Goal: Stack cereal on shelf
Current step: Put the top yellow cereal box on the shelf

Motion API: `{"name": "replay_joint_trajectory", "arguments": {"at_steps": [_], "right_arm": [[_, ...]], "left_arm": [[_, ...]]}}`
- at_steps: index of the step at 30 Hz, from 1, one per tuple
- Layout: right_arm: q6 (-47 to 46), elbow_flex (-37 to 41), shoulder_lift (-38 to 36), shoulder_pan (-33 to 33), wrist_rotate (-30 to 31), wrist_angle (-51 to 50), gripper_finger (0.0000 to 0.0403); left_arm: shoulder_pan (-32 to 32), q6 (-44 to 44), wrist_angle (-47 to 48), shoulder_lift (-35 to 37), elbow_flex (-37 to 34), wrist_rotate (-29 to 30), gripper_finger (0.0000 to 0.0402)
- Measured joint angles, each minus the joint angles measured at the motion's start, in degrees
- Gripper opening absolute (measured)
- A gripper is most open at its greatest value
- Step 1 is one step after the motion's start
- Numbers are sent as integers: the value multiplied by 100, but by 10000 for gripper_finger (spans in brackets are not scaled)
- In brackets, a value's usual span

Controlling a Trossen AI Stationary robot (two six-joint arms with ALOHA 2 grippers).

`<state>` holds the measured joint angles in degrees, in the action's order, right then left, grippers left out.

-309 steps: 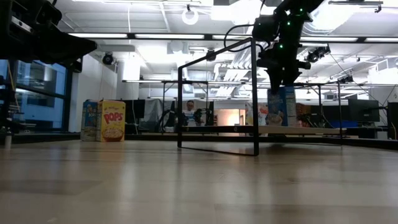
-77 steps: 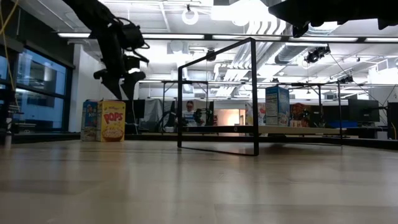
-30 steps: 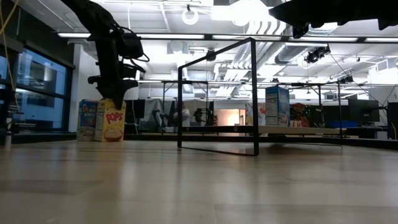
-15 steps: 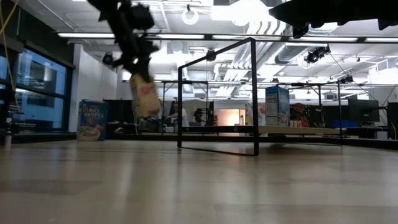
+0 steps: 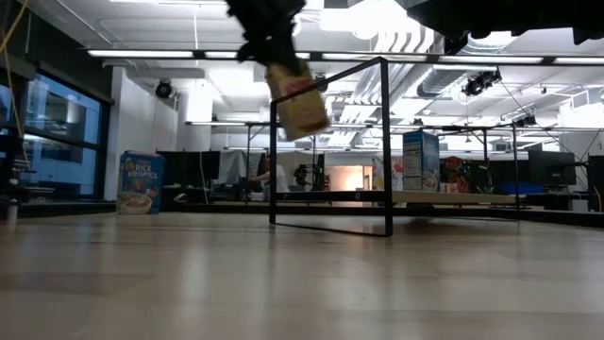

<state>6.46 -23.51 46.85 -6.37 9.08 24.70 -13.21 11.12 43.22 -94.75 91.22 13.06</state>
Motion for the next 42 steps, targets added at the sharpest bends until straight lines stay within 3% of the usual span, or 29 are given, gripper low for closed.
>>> {"name": "replay_joint_trajectory", "arguments": {"at_steps": [6, 12, 20, 42], "right_arm": [[0, 0, 0, 0, 0, -3, 0], [0, 0, 0, 0, 0, -3, 0], [0, 0, 0, 2, 63, 21, 0], [-42, 0, 0, 2, 223, 21, 0]], "left_arm": [[315, -374, 51, -977, 1107, 105, 112], [321, -381, 341, -1788, 1748, -152, 112], [277, -388, 416, -2275, 1814, -84, 113], [282, -446, 488, -2451, 1827, -20, 113]]}}
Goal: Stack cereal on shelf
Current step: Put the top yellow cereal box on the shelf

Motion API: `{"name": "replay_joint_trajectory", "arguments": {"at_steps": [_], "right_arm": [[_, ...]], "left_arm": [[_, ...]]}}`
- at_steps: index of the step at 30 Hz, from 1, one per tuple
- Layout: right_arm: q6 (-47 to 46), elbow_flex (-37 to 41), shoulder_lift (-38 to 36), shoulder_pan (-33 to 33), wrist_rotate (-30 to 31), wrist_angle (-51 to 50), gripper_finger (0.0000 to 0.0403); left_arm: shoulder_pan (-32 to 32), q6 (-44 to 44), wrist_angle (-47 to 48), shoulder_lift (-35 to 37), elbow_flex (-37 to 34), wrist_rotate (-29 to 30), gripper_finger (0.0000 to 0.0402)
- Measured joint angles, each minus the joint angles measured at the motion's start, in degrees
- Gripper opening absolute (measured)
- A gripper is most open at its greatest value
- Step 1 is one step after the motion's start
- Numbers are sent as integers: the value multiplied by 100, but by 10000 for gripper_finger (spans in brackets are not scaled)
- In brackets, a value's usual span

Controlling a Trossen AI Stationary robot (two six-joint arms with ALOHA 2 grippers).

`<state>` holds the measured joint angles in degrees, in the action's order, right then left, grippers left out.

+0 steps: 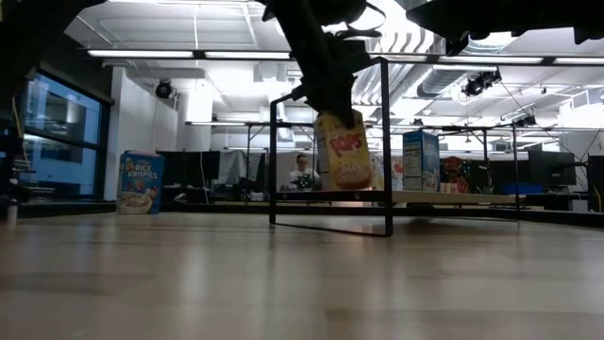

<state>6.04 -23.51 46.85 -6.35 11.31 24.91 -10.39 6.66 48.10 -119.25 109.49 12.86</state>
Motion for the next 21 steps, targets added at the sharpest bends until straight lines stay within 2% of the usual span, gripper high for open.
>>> {"name": "replay_joint_trajectory", "arguments": {"at_steps": [4, 14, 21], "right_arm": [[0, 0, 0, 0, -2, 0, 0], [-1, 0, 0, 0, -25, 0, 0], [-2, 0, 0, 0, -22, 0, 0]], "left_arm": [[0, -38, -63, -31, 0, -2, 127], [2, -93, -52, -38, -11, -8, 196], [2, -95, -135, -7, 17, -85, 208]]}}
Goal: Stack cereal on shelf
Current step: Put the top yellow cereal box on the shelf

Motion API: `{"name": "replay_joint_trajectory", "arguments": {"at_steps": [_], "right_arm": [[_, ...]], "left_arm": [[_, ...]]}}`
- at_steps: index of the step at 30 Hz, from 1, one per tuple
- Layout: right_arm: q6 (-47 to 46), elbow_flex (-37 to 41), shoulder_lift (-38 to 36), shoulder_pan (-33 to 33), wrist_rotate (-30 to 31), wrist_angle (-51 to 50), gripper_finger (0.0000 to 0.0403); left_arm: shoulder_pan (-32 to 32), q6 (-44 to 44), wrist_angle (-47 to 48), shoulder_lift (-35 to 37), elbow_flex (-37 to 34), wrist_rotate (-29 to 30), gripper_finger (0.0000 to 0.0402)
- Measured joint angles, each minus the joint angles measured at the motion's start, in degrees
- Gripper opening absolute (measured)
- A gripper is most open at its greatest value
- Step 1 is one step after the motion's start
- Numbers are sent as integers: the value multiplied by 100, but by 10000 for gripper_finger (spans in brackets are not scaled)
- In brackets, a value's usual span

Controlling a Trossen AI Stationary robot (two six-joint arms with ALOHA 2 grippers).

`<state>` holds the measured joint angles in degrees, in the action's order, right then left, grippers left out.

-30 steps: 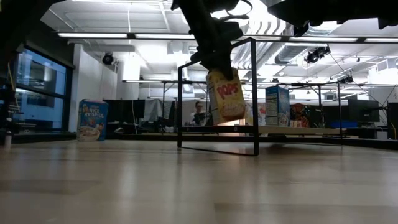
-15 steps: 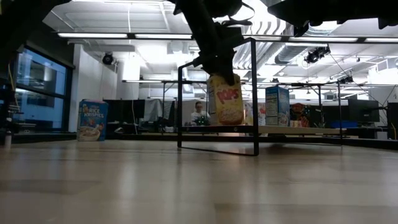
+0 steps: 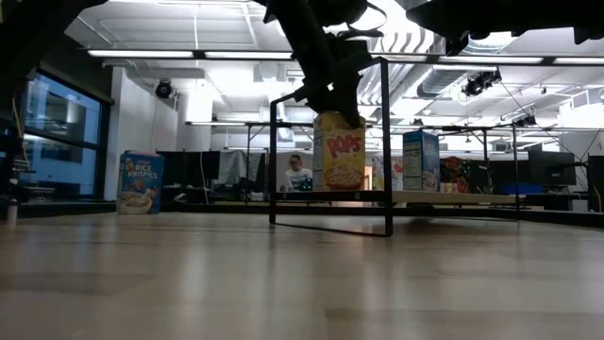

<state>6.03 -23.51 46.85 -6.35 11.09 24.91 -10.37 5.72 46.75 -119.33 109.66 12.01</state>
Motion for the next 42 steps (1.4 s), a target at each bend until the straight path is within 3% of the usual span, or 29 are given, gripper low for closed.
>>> {"name": "replay_joint_trajectory", "arguments": {"at_steps": [8, 13, 16, 20, 25, 33, 42], "right_arm": [[-1, 0, 0, 0, 2, 0, 0], [-2, 0, 0, 0, 2, 0, 0], [-10, 0, 0, -2, 2, -25, 0], [-128, 0, 0, -2, 2, -40, 0], [-129, 0, 0, -2, -2, -61, 0], [-130, 0, 0, -2, -13, -72, 0], [-130, 0, 0, -2, -13, -74, 0]], "left_arm": [[0, -142, 595, 4, 764, -5, 207], [0, -339, 1762, 15, 1405, 64, 203], [-19, -327, 2498, 39, 1508, 135, 181], [-83, -143, 3071, 52, 1506, 201, 113], [-87, -25, 3140, 52, 1505, 226, 11], [-81, 43, 3124, 56, 1197, -323, 2], [-114, 134, 2557, 46, 675, -445, 0]]}}
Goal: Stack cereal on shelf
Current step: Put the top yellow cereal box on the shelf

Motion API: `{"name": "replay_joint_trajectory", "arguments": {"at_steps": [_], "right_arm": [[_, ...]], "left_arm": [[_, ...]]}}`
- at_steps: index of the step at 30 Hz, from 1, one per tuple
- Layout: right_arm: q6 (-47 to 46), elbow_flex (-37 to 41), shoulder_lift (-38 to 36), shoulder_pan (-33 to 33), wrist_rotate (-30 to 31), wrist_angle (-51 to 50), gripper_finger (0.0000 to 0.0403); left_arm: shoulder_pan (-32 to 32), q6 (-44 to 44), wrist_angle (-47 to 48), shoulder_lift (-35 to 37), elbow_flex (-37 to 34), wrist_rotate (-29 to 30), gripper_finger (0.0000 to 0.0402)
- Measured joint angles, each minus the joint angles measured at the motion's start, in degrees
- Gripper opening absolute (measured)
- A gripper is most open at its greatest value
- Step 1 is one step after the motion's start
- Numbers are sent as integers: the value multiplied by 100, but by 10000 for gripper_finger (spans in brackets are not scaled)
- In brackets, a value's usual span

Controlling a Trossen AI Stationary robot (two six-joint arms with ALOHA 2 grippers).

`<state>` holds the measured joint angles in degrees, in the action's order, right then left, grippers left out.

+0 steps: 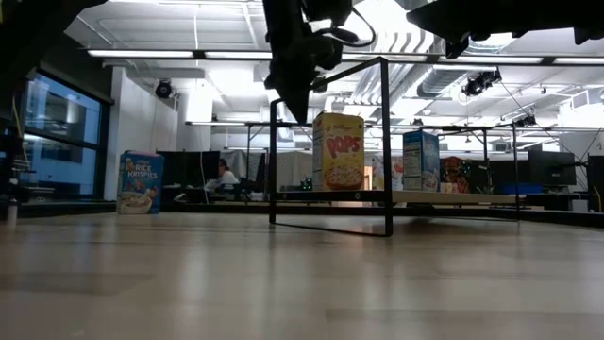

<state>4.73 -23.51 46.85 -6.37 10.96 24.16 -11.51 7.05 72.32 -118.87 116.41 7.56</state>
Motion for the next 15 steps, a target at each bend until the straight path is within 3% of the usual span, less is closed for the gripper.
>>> {"name": "replay_joint_trajectory", "arguments": {"at_steps": [15], "right_arm": [[-43, 0, 0, 0, 0, 2, 0]], "left_arm": [[-135, -32, -396, -158, -49, -452, 0]]}}
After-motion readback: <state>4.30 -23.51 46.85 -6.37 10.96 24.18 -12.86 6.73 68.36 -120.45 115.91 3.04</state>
